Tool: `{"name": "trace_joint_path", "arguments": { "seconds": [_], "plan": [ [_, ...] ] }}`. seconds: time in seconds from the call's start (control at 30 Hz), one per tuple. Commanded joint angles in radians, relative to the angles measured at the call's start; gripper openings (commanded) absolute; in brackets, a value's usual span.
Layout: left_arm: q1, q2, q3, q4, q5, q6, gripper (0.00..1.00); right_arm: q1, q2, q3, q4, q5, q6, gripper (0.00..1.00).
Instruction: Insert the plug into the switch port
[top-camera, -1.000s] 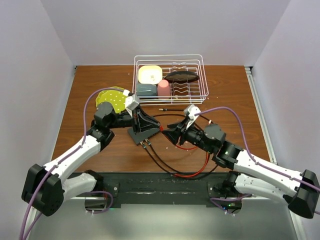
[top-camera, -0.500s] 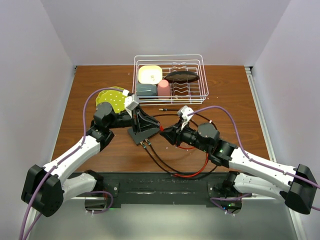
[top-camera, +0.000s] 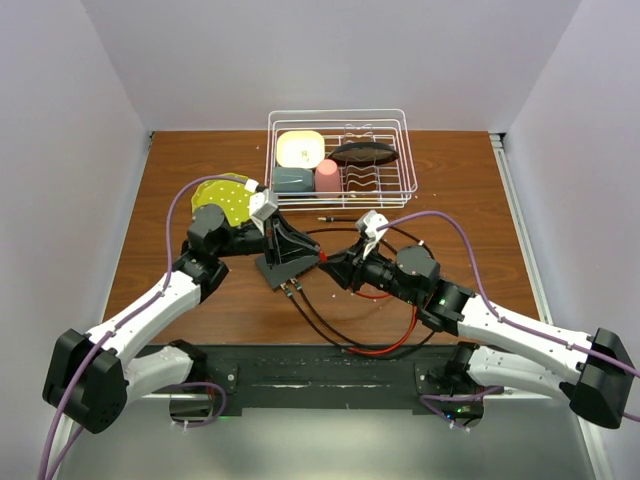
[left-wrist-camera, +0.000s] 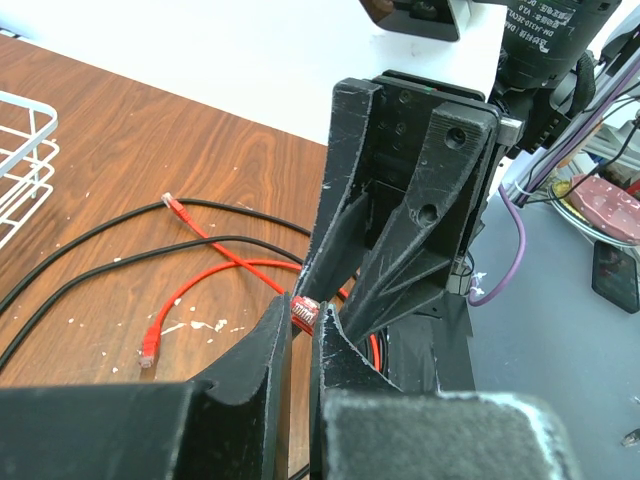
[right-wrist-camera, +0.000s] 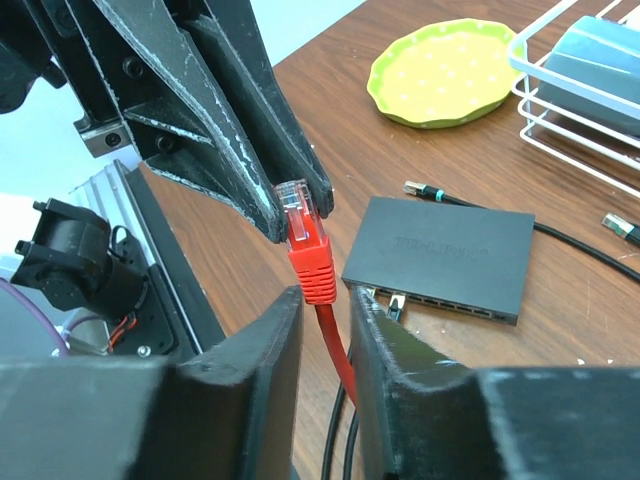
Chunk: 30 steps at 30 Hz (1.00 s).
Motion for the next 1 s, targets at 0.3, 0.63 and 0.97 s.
{"name": "trace_joint_path", "arguments": {
  "seconds": [0.3,0.63,0.97],
  "plan": [
    [-0.005,0.003,0.015,0.024,0.02,0.006,0.0,-0.001,0.013,0.033,0.023,0.039,0.021,0.0],
    [-0.005,-0.056,0.056,-0.151,-0.282,0.05,0.82,-0.001,0.003,0.008,-0.011,0.046,0.031,0.0],
    [-0.002,-0.184,0.108,-0.398,-0.931,-0.048,1.0,-0.001,0.002,0.004,-0.028,0.062,0.021,0.0]
  ]
}}
